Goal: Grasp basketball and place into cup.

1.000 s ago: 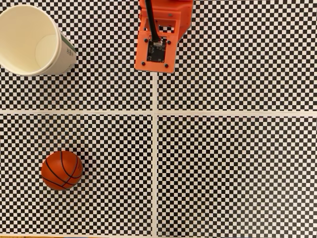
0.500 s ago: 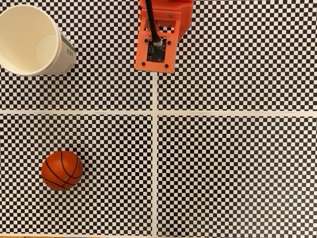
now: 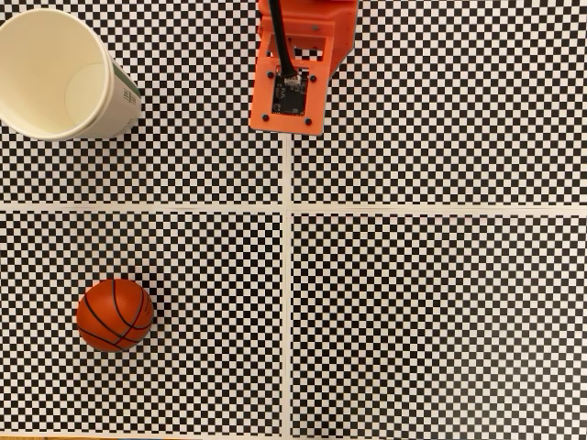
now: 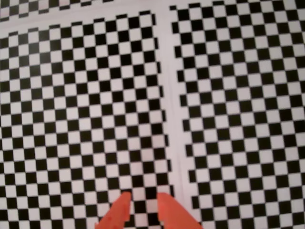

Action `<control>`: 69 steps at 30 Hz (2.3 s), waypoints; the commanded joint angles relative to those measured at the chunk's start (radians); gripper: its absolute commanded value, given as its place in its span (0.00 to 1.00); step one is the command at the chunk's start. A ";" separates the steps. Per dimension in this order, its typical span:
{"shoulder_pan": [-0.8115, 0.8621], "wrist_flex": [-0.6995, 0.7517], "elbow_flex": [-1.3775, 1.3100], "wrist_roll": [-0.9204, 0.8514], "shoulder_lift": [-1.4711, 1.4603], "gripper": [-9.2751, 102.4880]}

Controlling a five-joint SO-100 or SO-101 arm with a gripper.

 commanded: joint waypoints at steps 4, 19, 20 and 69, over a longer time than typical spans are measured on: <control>-0.008 0.002 0.035 -0.009 0.008 0.08; 0.028 -0.009 0.035 -0.035 0.008 0.08; 0.029 -0.005 0.035 -0.029 0.008 0.08; 0.149 0.279 -2.382 0.215 -1.999 0.37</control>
